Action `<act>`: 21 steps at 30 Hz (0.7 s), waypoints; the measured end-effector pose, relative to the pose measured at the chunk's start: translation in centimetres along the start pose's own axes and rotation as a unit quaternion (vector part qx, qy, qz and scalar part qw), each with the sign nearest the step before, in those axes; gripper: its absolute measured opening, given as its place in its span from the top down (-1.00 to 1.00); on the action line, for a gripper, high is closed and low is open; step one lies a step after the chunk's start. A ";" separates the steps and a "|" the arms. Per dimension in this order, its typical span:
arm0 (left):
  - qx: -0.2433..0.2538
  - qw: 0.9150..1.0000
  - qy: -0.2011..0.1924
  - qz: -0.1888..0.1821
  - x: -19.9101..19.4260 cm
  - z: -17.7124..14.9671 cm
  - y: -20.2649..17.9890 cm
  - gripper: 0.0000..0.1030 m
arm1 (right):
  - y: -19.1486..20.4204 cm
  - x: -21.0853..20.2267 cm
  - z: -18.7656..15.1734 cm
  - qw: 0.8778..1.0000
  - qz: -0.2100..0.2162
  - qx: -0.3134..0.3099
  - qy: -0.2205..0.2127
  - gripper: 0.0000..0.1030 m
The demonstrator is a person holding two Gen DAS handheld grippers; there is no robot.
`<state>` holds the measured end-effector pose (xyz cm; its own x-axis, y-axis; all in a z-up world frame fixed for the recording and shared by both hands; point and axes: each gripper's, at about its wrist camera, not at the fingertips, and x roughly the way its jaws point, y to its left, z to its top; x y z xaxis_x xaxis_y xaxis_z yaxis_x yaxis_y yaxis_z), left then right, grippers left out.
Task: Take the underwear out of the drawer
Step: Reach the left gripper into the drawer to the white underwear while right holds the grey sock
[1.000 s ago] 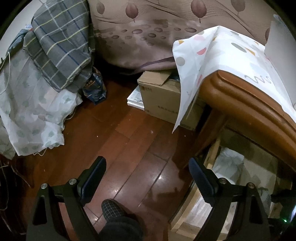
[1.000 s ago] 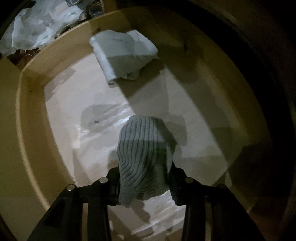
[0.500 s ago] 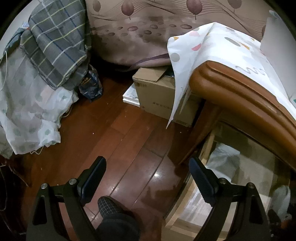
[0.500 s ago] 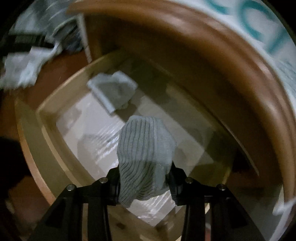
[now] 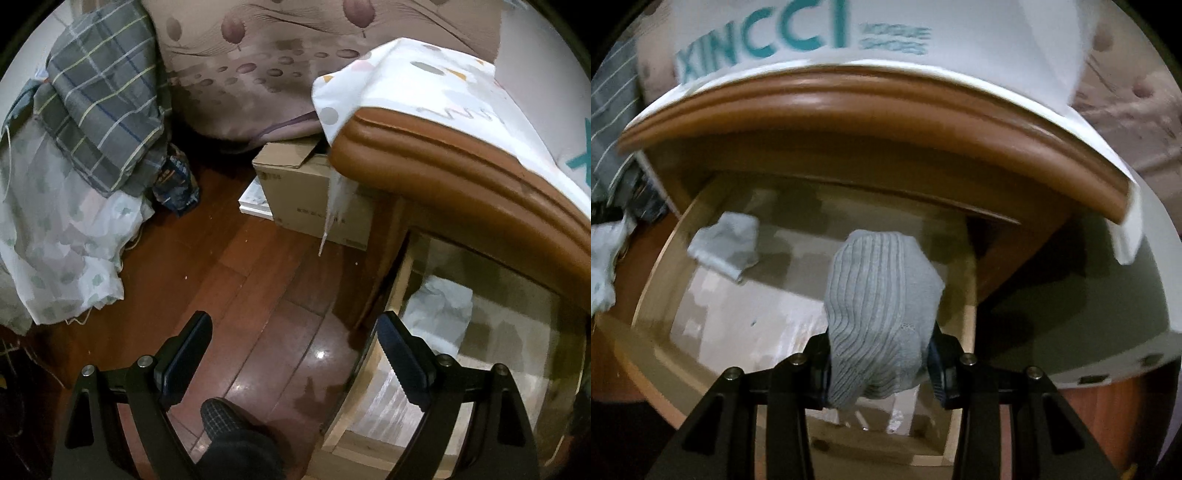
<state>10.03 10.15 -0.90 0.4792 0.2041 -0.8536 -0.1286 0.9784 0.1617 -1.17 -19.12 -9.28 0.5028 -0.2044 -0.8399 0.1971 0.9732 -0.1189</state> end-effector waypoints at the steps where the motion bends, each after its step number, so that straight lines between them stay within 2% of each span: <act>1: 0.004 1.000 0.000 0.000 0.0 0.0 -0.2 -0.74 | -0.3 0.1 0.0 1.000 -0.006 0.012 -0.002 0.22; 11: 0.061 0.998 -0.009 -0.002 0.2 -1.5 -3.3 -0.74 | -3.2 -1.4 -0.4 0.997 -0.032 0.071 -0.008 0.22; 21: 0.125 0.992 -0.022 0.004 0.3 -3.8 -6.5 -0.74 | -6.9 -2.8 -1.0 0.991 -0.035 0.132 -0.004 0.22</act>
<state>7.72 3.76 -4.10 0.5166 0.2070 -0.8308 0.0841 0.9534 0.2898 -4.74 -25.14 -6.60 0.4860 -0.2724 -0.8304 0.4440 0.8954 -0.0338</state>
